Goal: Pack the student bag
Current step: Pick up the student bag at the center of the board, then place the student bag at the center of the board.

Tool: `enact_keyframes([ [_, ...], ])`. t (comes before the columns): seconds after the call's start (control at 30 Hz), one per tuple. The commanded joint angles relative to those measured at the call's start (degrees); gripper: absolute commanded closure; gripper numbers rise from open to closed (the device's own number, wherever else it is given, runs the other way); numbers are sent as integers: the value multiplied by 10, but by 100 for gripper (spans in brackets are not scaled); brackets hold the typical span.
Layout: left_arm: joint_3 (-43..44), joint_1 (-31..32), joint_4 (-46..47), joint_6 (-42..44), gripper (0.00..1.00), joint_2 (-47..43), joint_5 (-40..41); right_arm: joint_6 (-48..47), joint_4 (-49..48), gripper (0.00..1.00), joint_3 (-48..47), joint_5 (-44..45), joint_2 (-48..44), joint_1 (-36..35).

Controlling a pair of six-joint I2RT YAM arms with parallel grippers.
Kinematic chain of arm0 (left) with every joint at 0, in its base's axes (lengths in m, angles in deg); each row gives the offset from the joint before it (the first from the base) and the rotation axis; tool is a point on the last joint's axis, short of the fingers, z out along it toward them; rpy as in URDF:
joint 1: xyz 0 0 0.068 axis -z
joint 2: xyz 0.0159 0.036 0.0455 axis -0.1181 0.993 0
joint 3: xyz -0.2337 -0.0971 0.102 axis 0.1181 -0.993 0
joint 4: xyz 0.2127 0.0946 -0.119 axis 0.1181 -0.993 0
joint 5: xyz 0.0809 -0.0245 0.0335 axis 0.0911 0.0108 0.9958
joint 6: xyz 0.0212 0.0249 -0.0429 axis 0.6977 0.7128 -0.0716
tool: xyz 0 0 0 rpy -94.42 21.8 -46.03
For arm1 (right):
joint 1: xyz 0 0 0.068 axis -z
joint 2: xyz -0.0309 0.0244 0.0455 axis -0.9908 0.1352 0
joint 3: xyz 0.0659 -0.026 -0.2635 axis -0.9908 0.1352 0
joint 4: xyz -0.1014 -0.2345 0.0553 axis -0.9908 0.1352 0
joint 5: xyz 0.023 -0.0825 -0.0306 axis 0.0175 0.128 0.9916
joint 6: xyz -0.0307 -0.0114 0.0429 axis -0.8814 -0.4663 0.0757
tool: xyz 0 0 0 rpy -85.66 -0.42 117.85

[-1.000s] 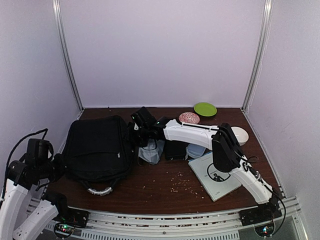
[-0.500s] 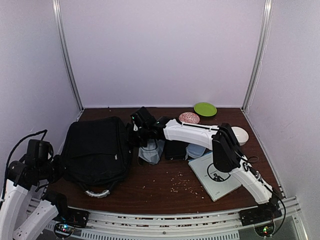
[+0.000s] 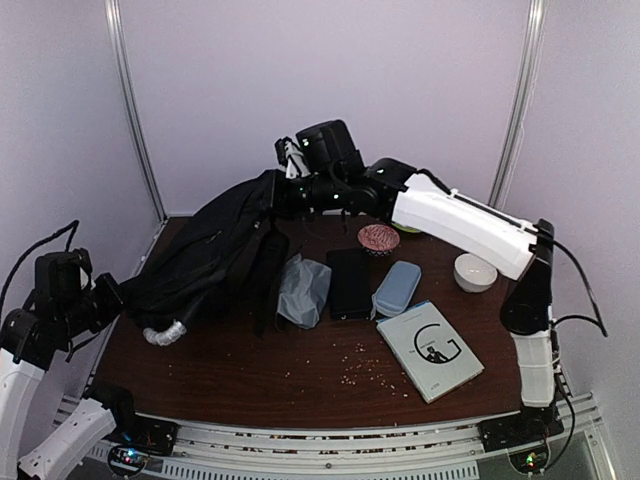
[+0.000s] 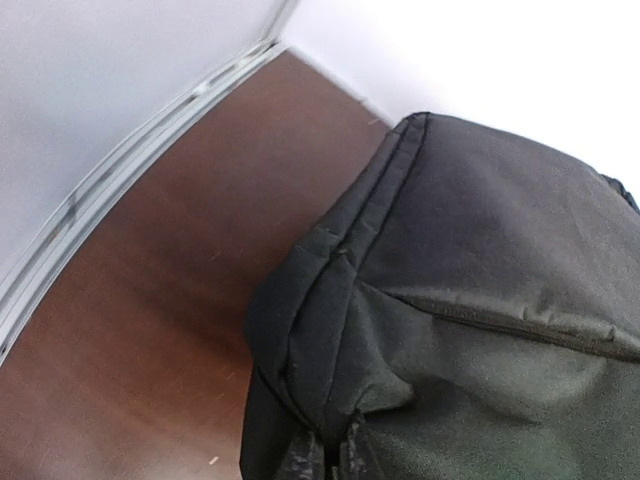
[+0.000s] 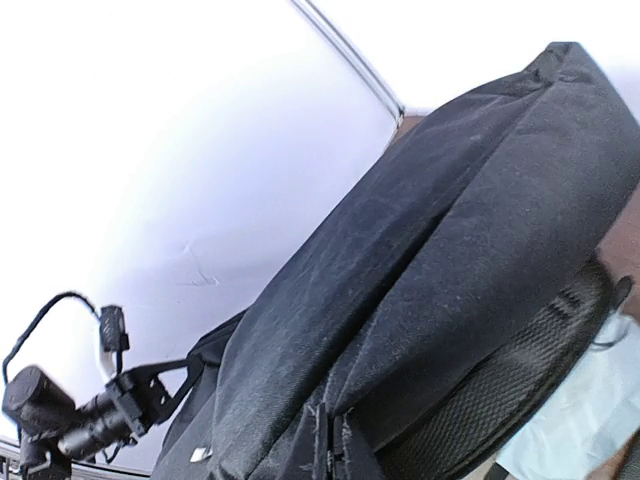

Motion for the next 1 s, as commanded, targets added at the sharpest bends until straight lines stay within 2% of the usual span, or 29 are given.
enact_keyframes([
  [0.0,37,-2,207,56,100,63,-9,-72,-63,100,134,63,-140,-21],
  [0.17,33,-2,297,84,100,144,-78,-73,-144,100,377,119,-272,-36],
  [0.33,-10,-2,434,109,100,229,-134,-46,-196,100,534,143,-336,-48],
  [0.43,-26,-1,536,122,100,307,-195,-30,-221,100,588,153,-353,-62],
  [0.53,-5,2,571,113,100,387,-219,-24,-246,100,612,157,-359,-79],
  [0.8,35,12,567,104,100,503,-203,0,-259,100,655,173,-326,-93],
  [0.83,38,12,559,104,98,508,-200,0,-255,100,657,172,-323,-93],
  [0.9,38,13,541,104,86,505,-188,-2,-246,100,656,167,-318,-93],
  [0.97,34,13,517,107,68,493,-178,-6,-236,89,652,163,-319,-93],
])
